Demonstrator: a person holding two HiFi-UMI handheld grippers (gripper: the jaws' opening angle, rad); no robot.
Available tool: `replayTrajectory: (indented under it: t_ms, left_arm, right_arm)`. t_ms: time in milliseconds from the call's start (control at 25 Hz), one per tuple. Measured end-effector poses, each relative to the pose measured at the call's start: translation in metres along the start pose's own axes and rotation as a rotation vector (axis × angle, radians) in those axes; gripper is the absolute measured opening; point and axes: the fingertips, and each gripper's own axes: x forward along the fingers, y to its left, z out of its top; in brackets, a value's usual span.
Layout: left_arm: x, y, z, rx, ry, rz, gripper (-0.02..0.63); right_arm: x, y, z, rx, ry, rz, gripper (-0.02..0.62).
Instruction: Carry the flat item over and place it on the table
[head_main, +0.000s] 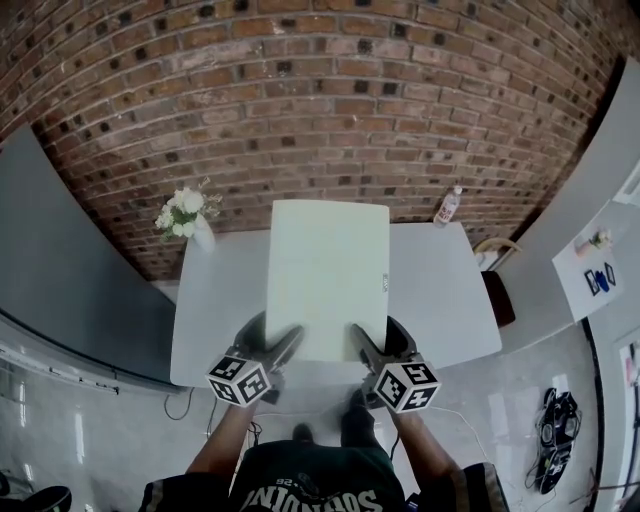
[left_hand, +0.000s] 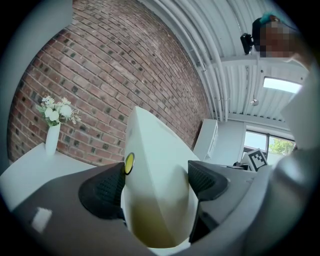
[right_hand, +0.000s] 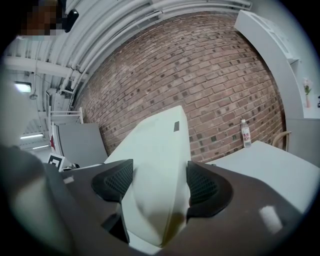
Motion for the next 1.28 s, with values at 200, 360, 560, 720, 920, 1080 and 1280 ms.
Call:
replayTrajectory:
  t_ms: [200, 360, 560, 720, 920, 1080, 1280]
  left_arm:
    - [0.037, 0.003, 0.004, 0.001, -0.009, 0.015, 0.403]
    - [0.069, 0.003, 0.009, 0.001, -0.021, 0.033, 0.403]
    - [0.103, 0.003, 0.013, 0.0, -0.03, 0.061, 0.403]
    - [0.127, 0.003, 0.014, 0.001, -0.032, 0.078, 0.403]
    - [0.149, 0.003, 0.013, 0.002, -0.032, 0.101, 0.403]
    - [0.164, 0.001, 0.011, 0.0, -0.032, 0.113, 0.403]
    - [0.18, 0.0, 0.004, -0.008, -0.028, 0.123, 0.403]
  right_arm:
    - [0.02, -0.03, 0.018, -0.009, 0.006, 0.019, 0.33]
    - [0.037, -0.056, 0.035, -0.012, 0.011, 0.039, 0.328]
    - [0.056, -0.085, 0.053, -0.021, 0.023, 0.067, 0.327]
    - [0.069, -0.106, 0.064, -0.023, 0.036, 0.086, 0.325]
    - [0.081, -0.126, 0.072, -0.027, 0.051, 0.11, 0.324]
    - [0.086, -0.14, 0.077, -0.029, 0.059, 0.123, 0.324]
    - [0.091, -0.158, 0.079, -0.028, 0.074, 0.126, 0.321]
